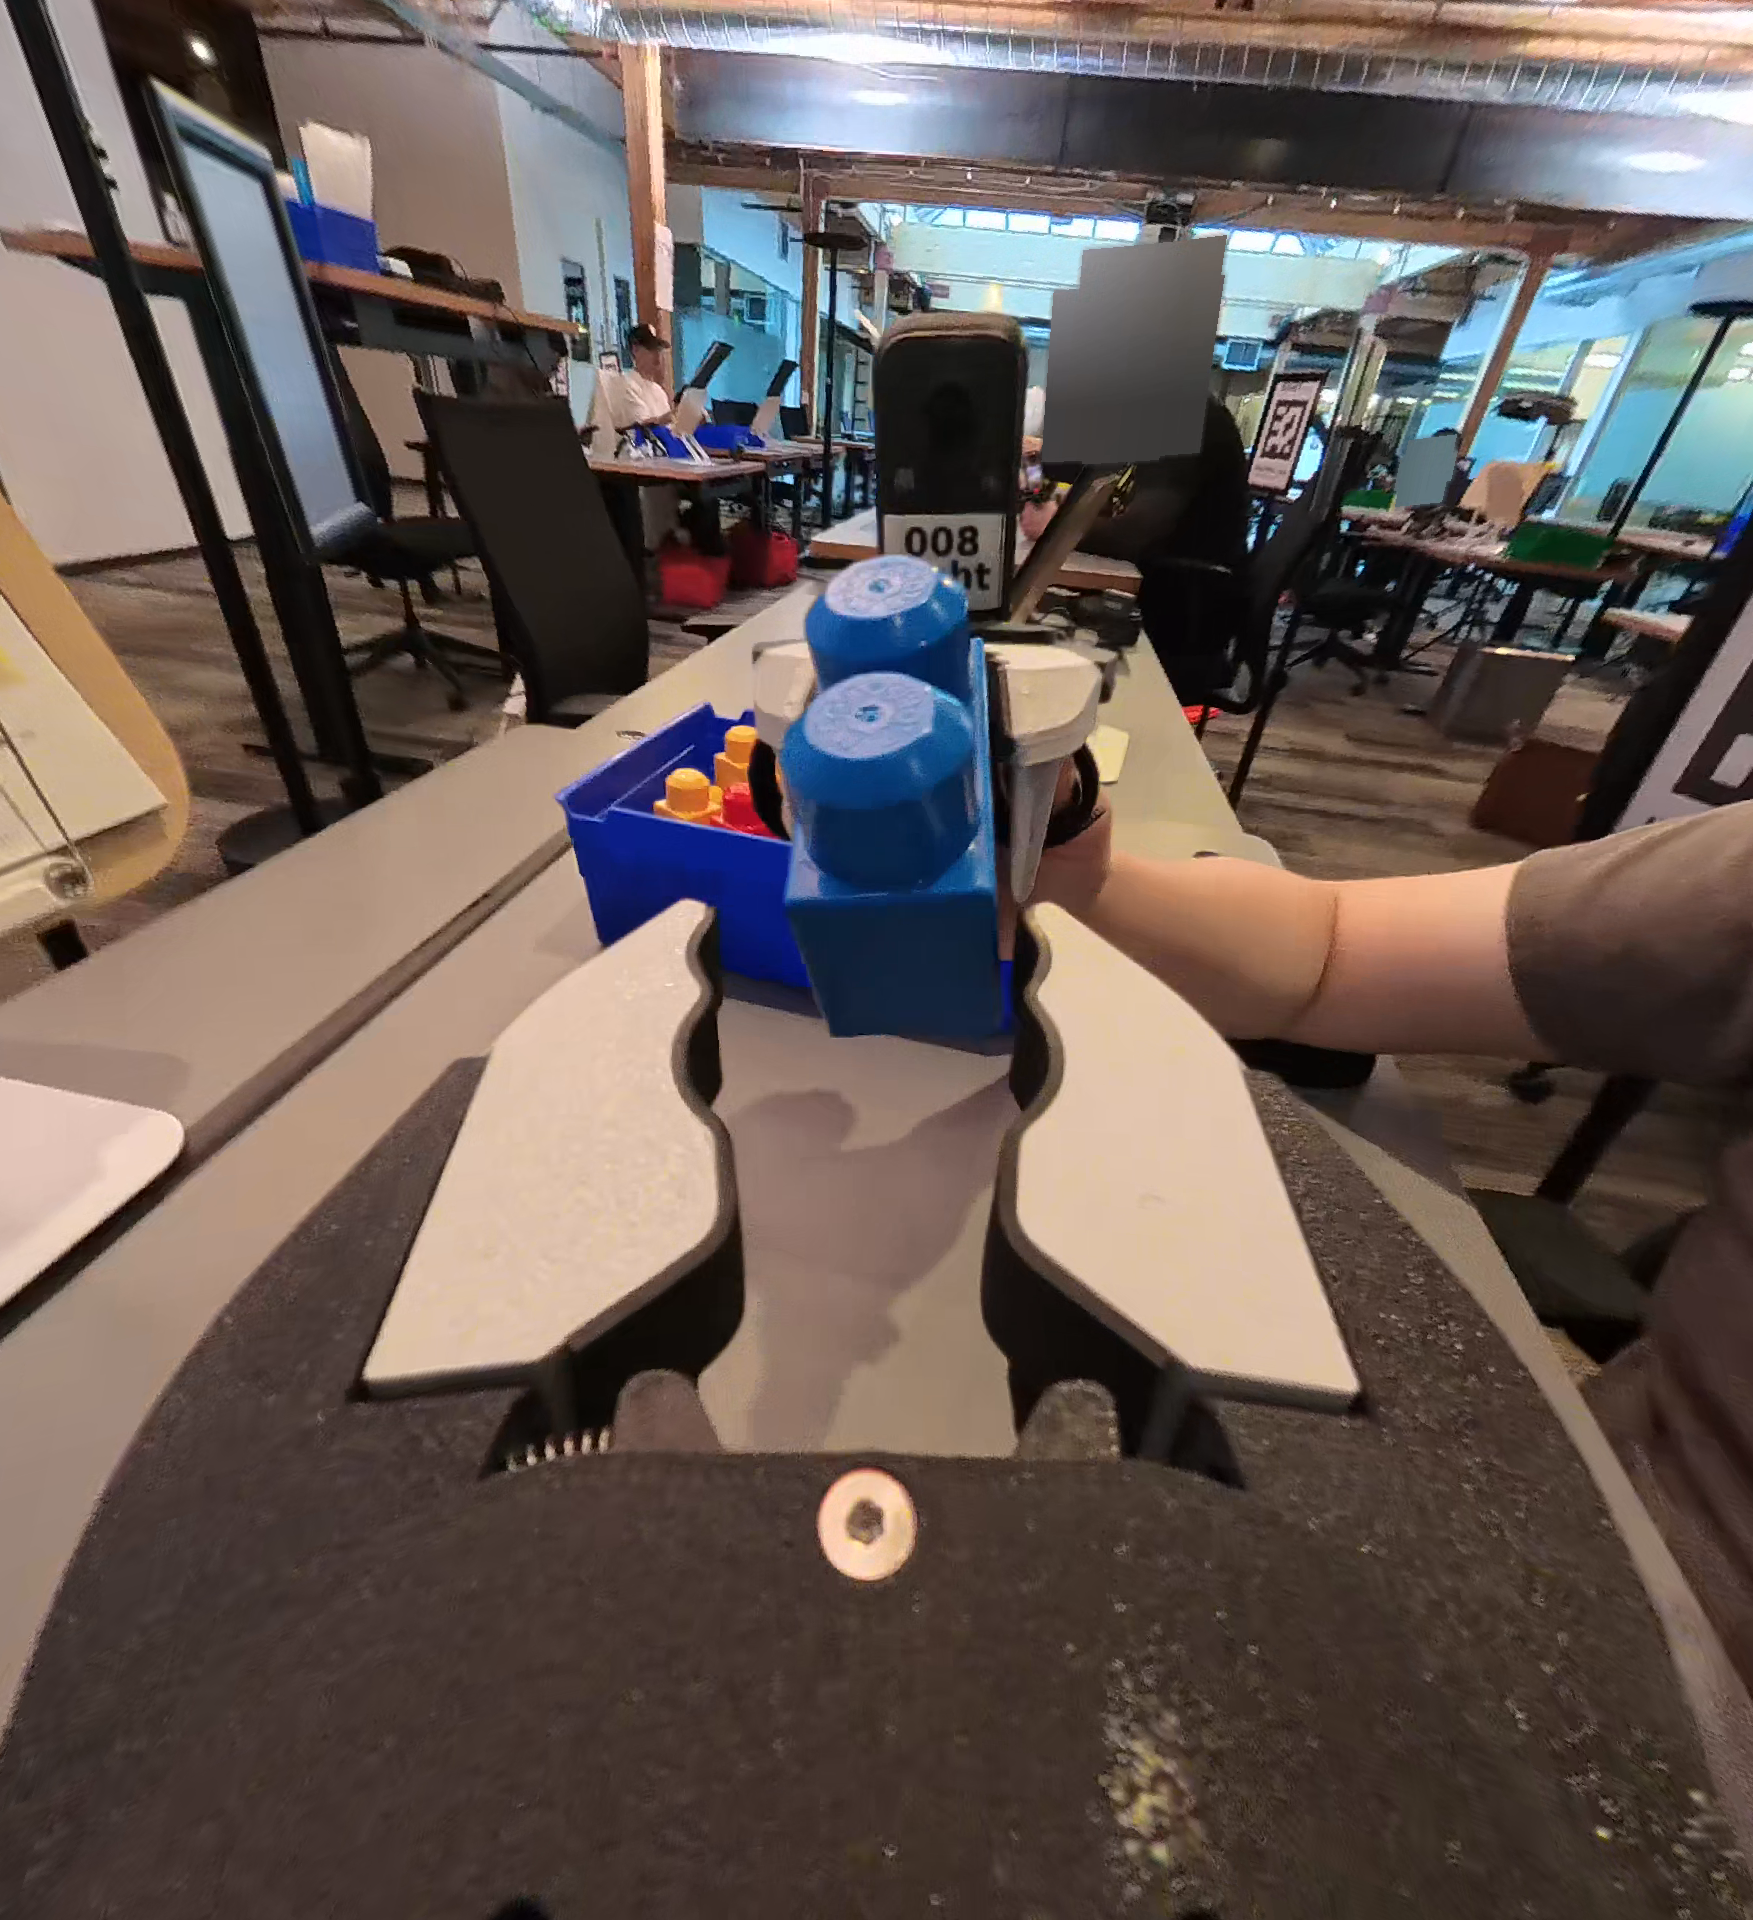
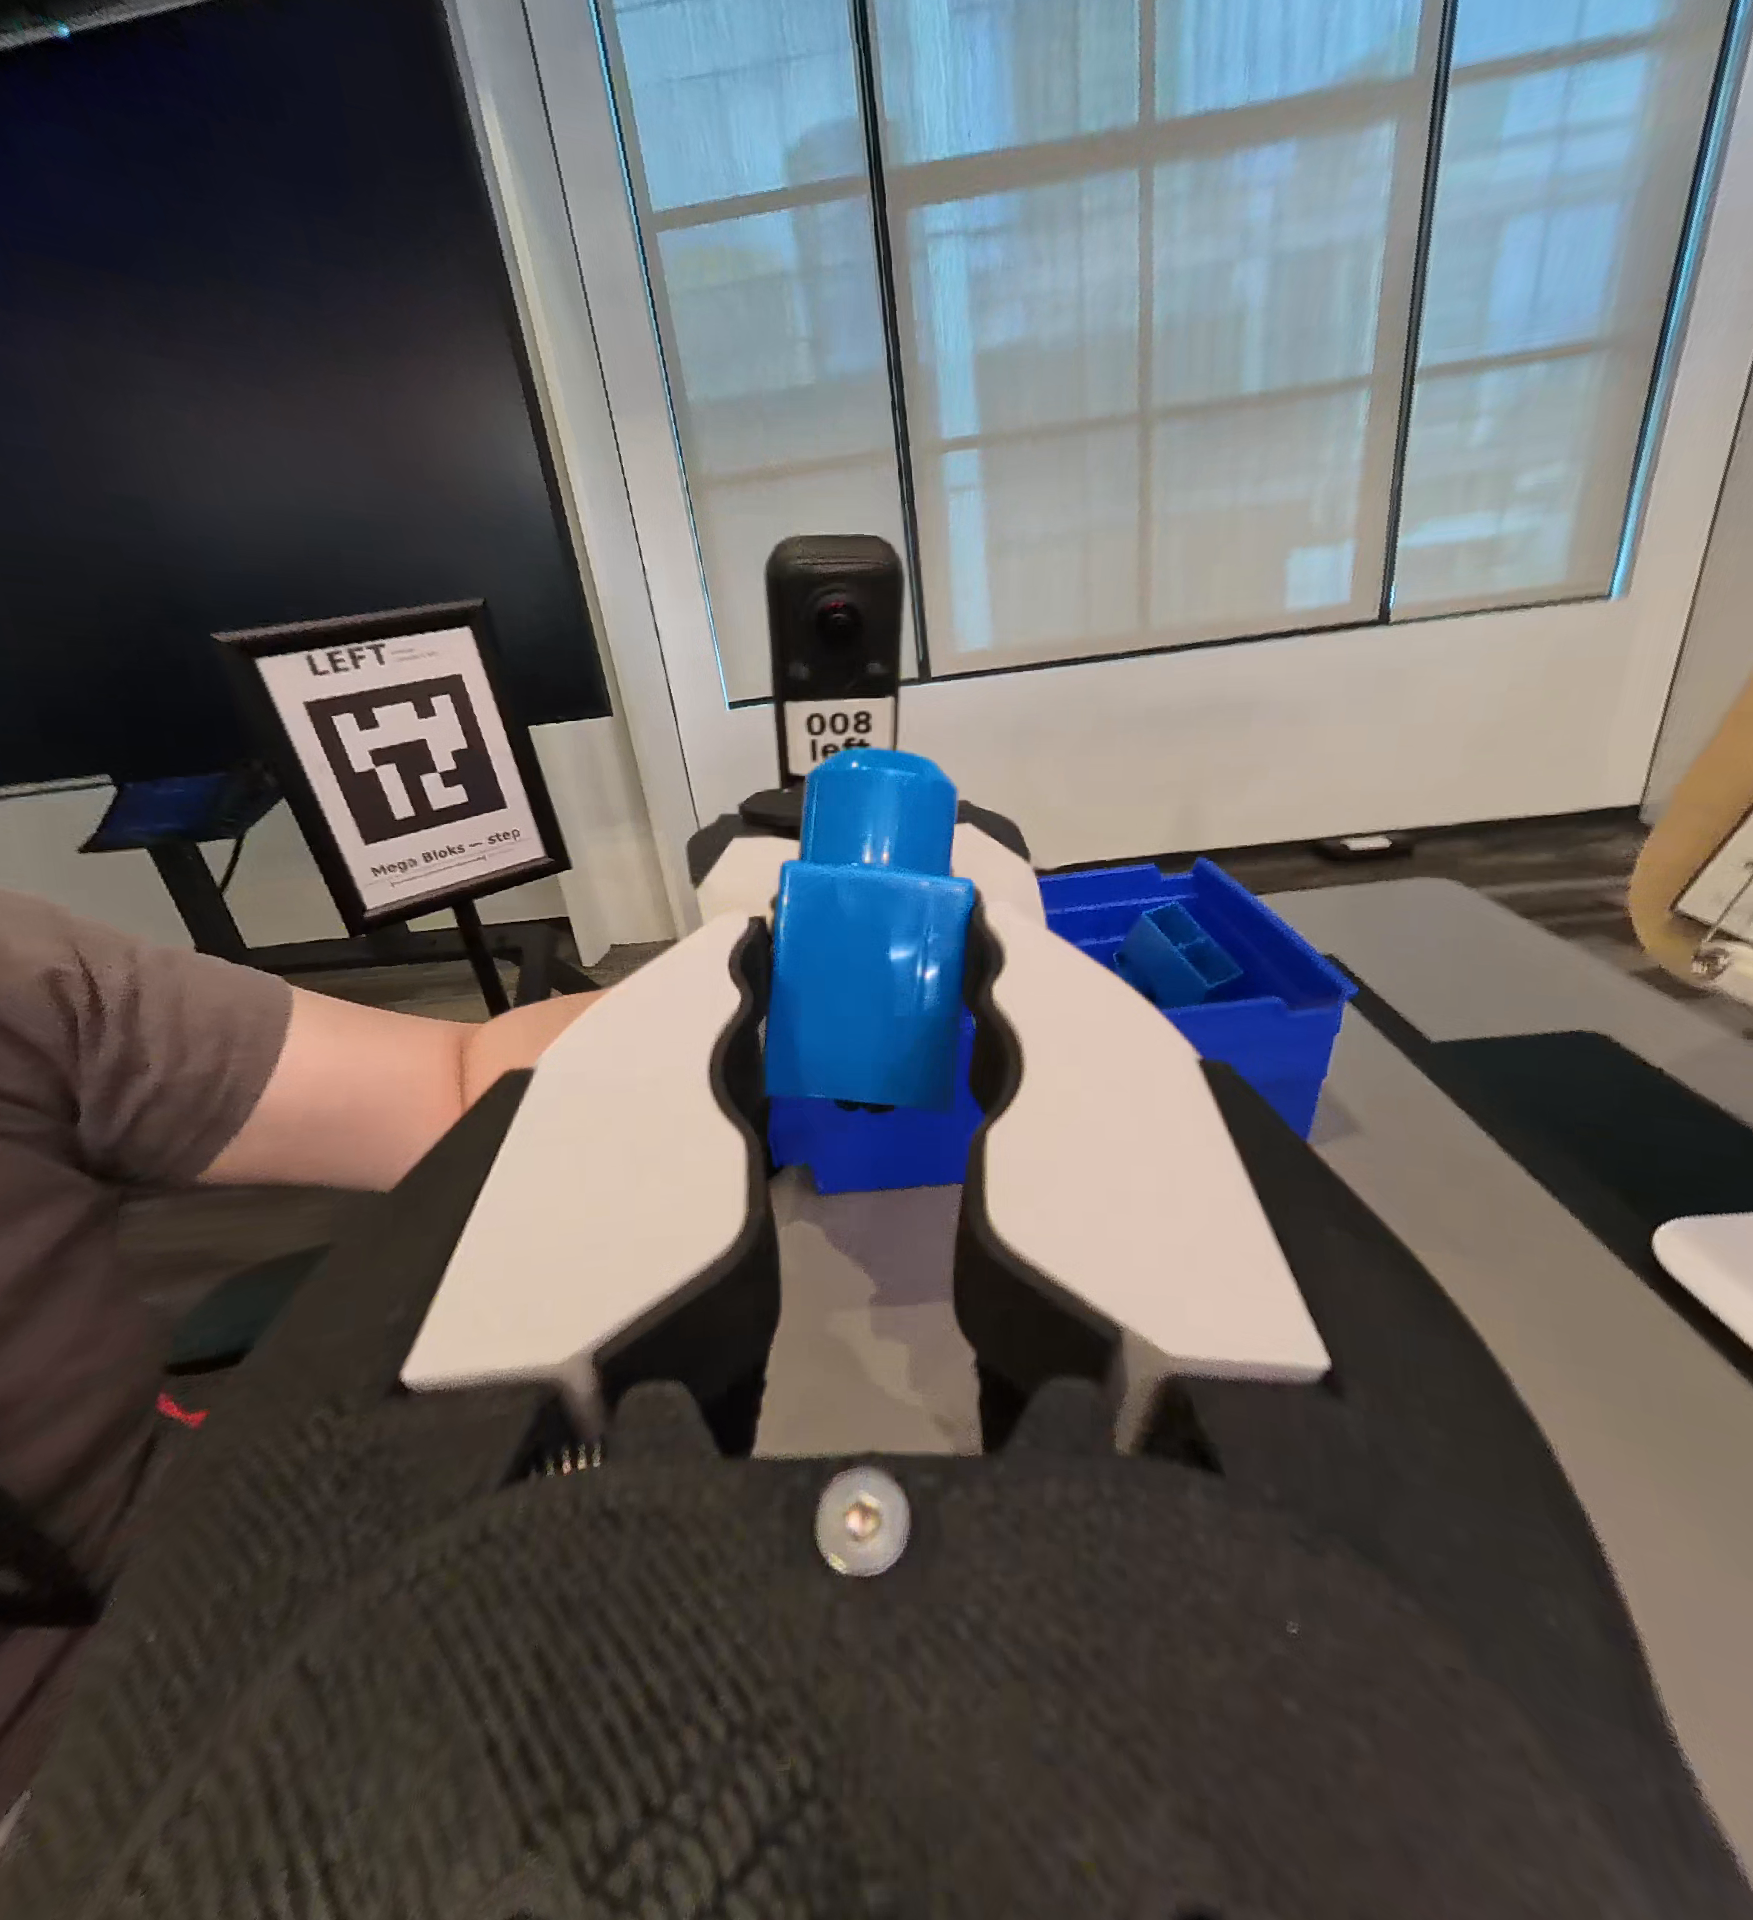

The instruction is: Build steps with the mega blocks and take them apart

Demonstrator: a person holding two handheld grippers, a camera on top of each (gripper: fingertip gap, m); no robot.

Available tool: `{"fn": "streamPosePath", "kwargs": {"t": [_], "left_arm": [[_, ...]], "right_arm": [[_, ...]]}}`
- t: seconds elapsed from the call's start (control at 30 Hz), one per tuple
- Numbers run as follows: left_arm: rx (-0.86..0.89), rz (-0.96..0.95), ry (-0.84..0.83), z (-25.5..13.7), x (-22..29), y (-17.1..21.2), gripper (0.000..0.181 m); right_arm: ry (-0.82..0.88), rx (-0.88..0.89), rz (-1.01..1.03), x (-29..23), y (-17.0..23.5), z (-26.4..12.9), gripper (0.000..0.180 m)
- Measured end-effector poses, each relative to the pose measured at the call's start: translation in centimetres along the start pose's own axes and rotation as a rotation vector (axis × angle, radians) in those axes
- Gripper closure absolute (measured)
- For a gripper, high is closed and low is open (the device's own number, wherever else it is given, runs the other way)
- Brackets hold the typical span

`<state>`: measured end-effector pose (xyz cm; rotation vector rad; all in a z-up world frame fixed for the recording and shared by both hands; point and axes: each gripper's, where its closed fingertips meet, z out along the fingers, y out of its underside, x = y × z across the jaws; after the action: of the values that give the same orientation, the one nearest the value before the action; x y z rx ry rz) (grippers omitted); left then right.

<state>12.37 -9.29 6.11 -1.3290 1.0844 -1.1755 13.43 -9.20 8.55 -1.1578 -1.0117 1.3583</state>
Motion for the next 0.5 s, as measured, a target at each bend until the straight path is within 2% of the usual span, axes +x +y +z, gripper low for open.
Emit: {"fn": "streamPosePath", "kwargs": {"t": [0.13, 0.27, 0.5], "left_arm": [[-0.012, 0.005, 0.014, 0.6, 1.2, -0.2, 0.127], [0.077, -0.039, 0.059, 0.8, 1.9, -1.1, 0.135], [0.114, -0.019, 0.081, 0.5, 2.2, -1.5, 0.138]], "right_arm": [[0.02, 0.014, -0.132, -0.9, -0.2, 0.3, 0.143], [0.021, 0.031, -0.227, -2.2, -0.4, 0.7, 0.143], [0.027, 0.078, -0.229, -2.5, -1.2, 0.6, 0.143]]}}
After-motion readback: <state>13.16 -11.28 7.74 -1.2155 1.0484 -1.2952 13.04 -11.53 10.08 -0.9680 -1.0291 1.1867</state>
